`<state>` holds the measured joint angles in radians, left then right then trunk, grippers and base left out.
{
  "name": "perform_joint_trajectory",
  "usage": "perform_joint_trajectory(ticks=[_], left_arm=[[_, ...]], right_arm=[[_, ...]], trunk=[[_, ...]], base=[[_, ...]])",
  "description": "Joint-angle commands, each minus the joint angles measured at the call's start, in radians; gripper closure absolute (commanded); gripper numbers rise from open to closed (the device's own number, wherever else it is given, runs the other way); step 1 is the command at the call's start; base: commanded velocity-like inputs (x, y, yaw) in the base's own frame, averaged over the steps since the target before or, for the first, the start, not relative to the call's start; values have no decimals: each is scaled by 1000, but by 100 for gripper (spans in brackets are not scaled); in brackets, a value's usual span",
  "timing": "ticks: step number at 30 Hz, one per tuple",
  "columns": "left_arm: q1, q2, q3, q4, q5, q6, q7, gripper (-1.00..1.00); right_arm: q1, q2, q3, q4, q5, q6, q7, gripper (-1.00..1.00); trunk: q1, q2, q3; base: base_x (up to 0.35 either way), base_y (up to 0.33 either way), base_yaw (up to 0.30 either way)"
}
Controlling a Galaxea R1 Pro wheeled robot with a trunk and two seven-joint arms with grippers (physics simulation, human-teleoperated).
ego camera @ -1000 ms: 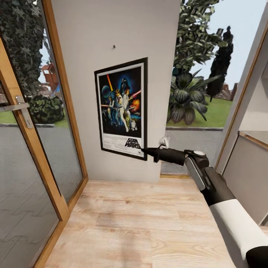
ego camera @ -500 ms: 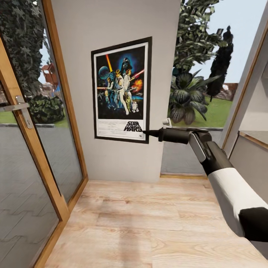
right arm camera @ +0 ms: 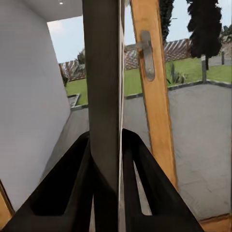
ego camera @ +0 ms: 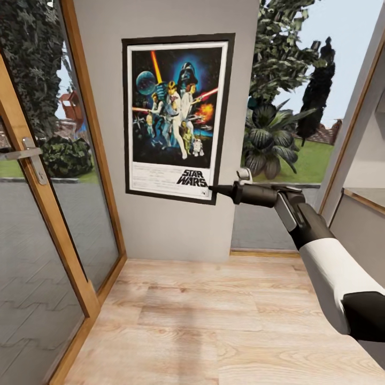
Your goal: Pick up the poster from the kitchen countertop and hang it on one of the wall nails in the kitchen.
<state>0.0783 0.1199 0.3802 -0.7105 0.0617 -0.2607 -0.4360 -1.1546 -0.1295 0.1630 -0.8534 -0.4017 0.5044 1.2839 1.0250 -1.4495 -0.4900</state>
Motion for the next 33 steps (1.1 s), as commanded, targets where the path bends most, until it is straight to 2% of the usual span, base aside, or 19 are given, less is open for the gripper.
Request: perform_joint_trajectory(ticks=[1, 10, 33], left_arm=[[0, 0, 2, 1, 6, 1, -7, -100], [0, 0, 2, 2, 6, 1, -7, -100], [0, 0, 2, -6, 7, 1, -8, -100]], right_arm=[[-1, -1, 5, 3, -10, -23, 9, 100], [-1, -1, 8, 1, -7, -66, 16, 100], [0, -1, 9, -3, -3, -68, 9, 100]], trunk=[[0, -1, -1], [0, -1, -1], [0, -1, -1]], base=[[0, 0, 0], [0, 0, 0], [0, 0, 0]])
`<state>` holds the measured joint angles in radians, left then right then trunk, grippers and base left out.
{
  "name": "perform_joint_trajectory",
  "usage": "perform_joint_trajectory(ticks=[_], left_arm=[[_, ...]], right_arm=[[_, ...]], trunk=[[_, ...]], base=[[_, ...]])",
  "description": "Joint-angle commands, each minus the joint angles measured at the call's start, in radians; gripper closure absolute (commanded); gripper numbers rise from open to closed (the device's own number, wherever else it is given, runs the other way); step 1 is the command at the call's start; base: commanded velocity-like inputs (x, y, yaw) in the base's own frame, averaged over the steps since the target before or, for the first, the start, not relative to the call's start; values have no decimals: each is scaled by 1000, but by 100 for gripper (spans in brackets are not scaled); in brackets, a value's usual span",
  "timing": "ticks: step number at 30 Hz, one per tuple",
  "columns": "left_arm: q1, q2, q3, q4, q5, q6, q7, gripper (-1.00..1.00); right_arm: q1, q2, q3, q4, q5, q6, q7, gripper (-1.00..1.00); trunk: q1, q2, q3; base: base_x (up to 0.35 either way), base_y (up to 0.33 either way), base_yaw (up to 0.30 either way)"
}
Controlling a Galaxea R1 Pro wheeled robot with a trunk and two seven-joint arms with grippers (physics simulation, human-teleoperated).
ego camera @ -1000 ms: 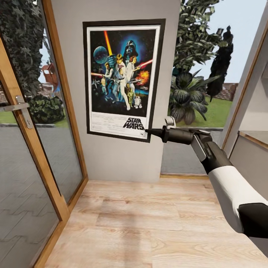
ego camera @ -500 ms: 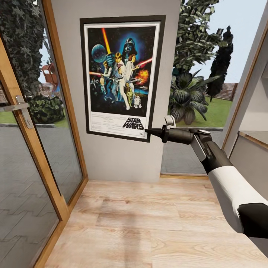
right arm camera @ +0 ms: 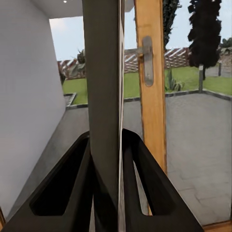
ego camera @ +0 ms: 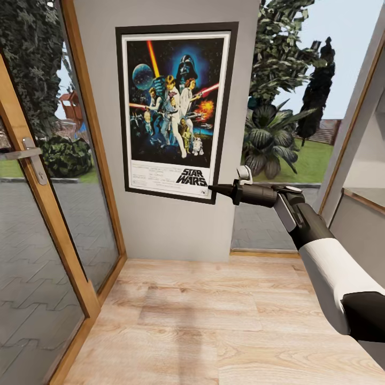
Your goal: Pick up the poster from the kitchen countertop and hang it on one of the wall nails in the kitchen.
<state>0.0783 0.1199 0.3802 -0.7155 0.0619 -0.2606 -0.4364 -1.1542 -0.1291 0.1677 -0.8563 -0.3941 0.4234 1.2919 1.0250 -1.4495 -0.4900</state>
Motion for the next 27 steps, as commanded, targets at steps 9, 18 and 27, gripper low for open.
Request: perform_joint_trajectory(ticks=[9, 18, 27], left_arm=[[0, 0, 2, -1, 7, 1, -8, -100], [0, 0, 2, -1, 7, 1, -7, -100], [0, 0, 2, -2, 7, 1, -7, -100]], right_arm=[[-1, -1, 3, 0, -11, 13, 0, 100], [-1, 0, 3, -1, -11, 14, 0, 100], [-1, 1, 3, -1, -11, 14, 0, 100]], trunk=[[0, -1, -1], [0, -1, -1], [0, -1, -1]], base=[[106, 0, 0], [328, 0, 0], [334, 0, 0]])
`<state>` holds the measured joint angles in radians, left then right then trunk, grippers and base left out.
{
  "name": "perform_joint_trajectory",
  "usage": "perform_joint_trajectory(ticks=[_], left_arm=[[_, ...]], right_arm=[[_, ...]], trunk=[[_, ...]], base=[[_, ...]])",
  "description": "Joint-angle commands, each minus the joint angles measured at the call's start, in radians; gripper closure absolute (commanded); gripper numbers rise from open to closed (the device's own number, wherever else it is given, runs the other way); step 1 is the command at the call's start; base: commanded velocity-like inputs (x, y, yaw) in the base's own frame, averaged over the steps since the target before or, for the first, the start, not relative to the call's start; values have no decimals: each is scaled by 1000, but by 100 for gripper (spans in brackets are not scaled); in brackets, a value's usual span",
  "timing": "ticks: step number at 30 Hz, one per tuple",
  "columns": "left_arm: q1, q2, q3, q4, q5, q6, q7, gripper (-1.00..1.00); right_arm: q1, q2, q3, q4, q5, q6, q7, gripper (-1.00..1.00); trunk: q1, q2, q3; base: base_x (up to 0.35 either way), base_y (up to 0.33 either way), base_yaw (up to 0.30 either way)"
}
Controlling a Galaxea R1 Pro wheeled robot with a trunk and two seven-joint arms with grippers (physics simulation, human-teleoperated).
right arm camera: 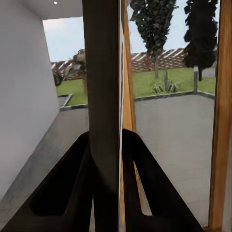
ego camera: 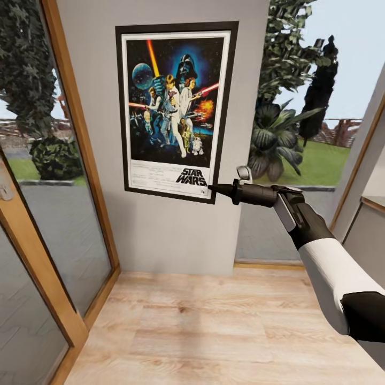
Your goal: Pick up the poster from the kitchen countertop and hang it on one of the wall nails in the kitchen.
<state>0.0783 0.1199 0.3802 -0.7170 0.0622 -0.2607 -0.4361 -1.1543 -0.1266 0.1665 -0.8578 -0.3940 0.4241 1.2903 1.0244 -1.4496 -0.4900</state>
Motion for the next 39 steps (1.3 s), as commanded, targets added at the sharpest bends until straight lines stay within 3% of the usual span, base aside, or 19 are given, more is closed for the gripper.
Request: perform_joint_trajectory(ticks=[1, 39], left_arm=[[0, 0, 2, 0, 6, 1, -7, -100], [0, 0, 2, -2, 7, 1, -8, -100]], right_arm=[[-1, -1, 4, 0, -11, 13, 1, 100], [-1, 1, 5, -17, -9, 15, 1, 100]], trunk=[[1, 0, -1], [1, 0, -1]], base=[[334, 0, 0], [334, 0, 0]])
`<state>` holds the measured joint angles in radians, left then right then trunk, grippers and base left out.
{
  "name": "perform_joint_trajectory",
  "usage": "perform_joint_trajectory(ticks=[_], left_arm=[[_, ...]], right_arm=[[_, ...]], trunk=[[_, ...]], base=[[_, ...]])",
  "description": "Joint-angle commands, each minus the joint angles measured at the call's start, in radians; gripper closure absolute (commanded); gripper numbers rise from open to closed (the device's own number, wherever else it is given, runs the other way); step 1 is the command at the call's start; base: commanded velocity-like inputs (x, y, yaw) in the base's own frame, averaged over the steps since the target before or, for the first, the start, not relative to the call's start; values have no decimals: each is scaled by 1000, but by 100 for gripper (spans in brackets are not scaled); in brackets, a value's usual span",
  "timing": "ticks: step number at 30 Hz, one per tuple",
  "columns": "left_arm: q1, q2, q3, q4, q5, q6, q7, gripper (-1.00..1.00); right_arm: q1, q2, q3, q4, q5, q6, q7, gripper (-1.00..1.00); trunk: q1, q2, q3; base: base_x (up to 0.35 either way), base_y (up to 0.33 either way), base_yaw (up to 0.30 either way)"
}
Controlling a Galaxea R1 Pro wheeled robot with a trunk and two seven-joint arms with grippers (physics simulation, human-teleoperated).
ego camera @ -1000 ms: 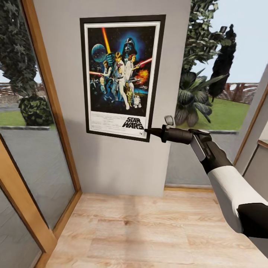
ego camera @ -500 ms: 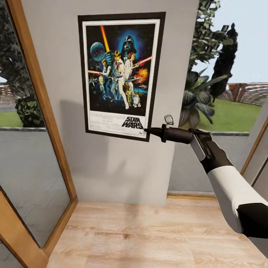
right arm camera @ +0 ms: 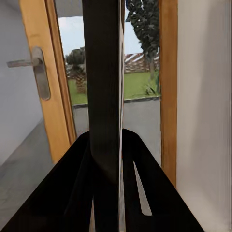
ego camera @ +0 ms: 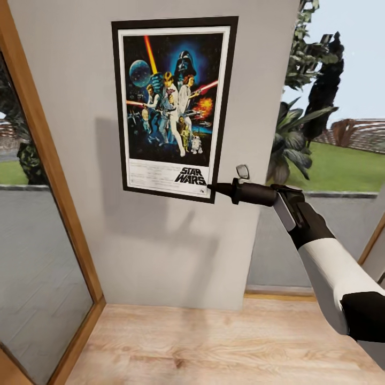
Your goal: Pick up the poster from the kitchen countertop and hang it on one of the wall nails in the kitchen.
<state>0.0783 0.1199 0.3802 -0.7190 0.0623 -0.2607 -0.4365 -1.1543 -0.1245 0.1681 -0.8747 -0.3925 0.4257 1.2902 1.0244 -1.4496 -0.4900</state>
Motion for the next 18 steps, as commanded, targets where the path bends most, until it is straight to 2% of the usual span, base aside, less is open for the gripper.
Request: perform_joint_trajectory(ticks=[1, 14, 18], left_arm=[[0, 0, 2, 0, 7, 1, -8, -100], [0, 0, 2, 0, 6, 1, -7, -100], [0, 0, 2, 0, 6, 1, -7, -100]], right_arm=[[-1, -1, 4, 0, -11, 13, 1, 100], [-1, 0, 4, 0, -11, 13, 0, 100], [-1, 0, 4, 1, -11, 12, -1, 100]], trunk=[[1, 0, -1], [1, 0, -1], [1, 0, -1]], base=[[334, 0, 0], [334, 0, 0], [226, 0, 0]])
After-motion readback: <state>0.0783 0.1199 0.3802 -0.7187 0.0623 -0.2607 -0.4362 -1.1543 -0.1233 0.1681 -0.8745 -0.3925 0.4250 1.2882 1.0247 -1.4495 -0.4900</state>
